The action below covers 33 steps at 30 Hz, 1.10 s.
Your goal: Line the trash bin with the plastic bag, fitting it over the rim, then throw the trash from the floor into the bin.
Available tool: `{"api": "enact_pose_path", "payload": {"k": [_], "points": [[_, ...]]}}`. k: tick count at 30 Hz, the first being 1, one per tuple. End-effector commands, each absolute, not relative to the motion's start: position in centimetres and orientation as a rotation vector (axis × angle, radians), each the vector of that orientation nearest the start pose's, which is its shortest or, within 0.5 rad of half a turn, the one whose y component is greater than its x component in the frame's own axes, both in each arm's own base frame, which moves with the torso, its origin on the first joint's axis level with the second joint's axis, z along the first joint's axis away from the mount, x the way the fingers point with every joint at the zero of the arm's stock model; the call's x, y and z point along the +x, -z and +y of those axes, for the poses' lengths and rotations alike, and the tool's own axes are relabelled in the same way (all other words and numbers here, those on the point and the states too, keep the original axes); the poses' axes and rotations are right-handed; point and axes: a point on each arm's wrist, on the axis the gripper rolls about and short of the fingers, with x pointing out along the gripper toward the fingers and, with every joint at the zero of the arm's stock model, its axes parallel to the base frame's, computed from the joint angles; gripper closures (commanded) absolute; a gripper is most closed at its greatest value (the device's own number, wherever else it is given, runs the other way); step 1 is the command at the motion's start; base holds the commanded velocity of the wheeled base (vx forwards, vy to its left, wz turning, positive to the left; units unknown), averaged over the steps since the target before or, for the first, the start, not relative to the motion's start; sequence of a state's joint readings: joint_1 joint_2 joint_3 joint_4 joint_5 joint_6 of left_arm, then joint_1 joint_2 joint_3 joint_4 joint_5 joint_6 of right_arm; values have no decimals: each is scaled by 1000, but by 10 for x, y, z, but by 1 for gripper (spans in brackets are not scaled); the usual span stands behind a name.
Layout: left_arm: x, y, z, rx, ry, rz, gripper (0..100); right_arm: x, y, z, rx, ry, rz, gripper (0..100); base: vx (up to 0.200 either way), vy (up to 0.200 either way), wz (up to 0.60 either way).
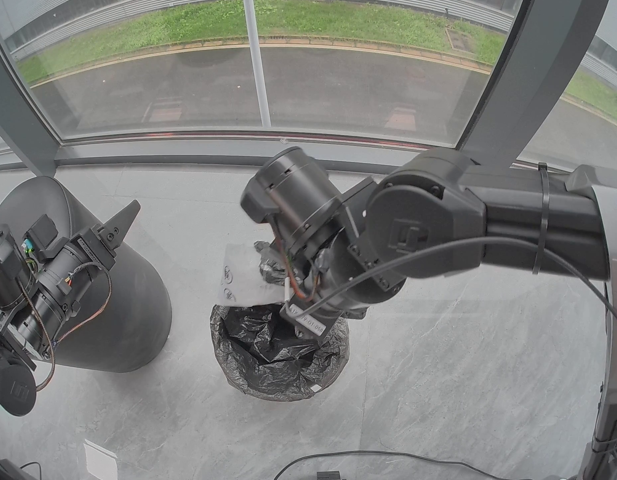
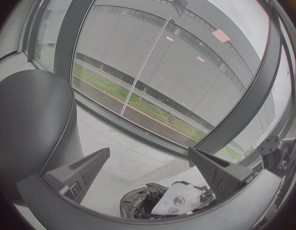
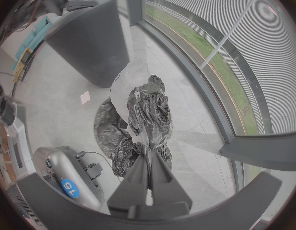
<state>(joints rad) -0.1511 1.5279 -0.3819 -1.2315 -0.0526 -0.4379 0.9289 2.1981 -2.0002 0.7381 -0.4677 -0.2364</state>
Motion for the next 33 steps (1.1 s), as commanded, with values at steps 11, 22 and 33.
{"api": "enact_pose_path", "payload": {"k": [11, 22, 33], "points": [[226, -179, -37, -439, 224, -33, 0, 266, -142, 355, -931, -533, 792, 100, 0, 0, 0], [226, -179, -37, -439, 225, -31, 0, 290, -112, 347, -947, -492, 867, 100, 0, 0, 0], [226, -178, -38, -439, 229, -27, 0, 295, -102, 348, -952, -487, 880, 100, 0, 0, 0]]}}
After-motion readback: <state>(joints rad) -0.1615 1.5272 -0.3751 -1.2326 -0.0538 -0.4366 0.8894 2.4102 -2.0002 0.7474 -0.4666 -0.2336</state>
